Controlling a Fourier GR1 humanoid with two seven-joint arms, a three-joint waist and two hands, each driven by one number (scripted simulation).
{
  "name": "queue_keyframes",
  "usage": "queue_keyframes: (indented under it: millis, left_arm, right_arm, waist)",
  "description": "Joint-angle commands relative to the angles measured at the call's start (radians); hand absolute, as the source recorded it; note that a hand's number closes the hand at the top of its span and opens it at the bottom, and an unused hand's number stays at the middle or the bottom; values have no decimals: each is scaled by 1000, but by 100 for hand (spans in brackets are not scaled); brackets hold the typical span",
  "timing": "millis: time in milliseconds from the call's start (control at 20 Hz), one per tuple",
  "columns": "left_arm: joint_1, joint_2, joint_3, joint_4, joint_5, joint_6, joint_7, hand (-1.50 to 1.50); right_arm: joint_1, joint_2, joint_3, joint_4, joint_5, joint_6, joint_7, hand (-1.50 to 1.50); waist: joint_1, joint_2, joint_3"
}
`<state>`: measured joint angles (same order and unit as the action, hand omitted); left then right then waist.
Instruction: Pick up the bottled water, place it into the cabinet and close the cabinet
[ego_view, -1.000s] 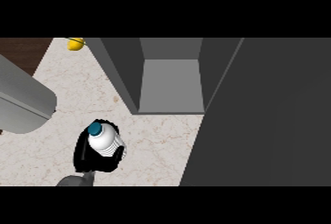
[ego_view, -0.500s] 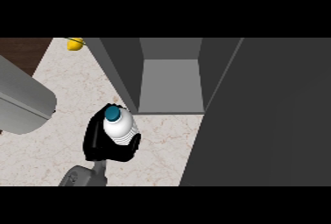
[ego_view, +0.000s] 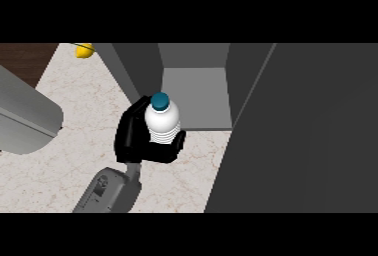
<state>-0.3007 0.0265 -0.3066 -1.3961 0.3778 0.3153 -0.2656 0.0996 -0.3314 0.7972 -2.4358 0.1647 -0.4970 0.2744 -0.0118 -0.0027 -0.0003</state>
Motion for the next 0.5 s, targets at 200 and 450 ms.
queue_keyframes:
  millis: [200,450]
  left_arm:
    - [-245,-26,45,171,-13,119,9,150]
    - [-327,-26,61,239,-33,152,45,150]
  right_arm:
    - [62,-35,84,-124,102,2,36,-150]
    - [84,-74,36,-173,77,-2,39,-150]
  waist:
    - [-15,1,0]
    - [-14,1,0]
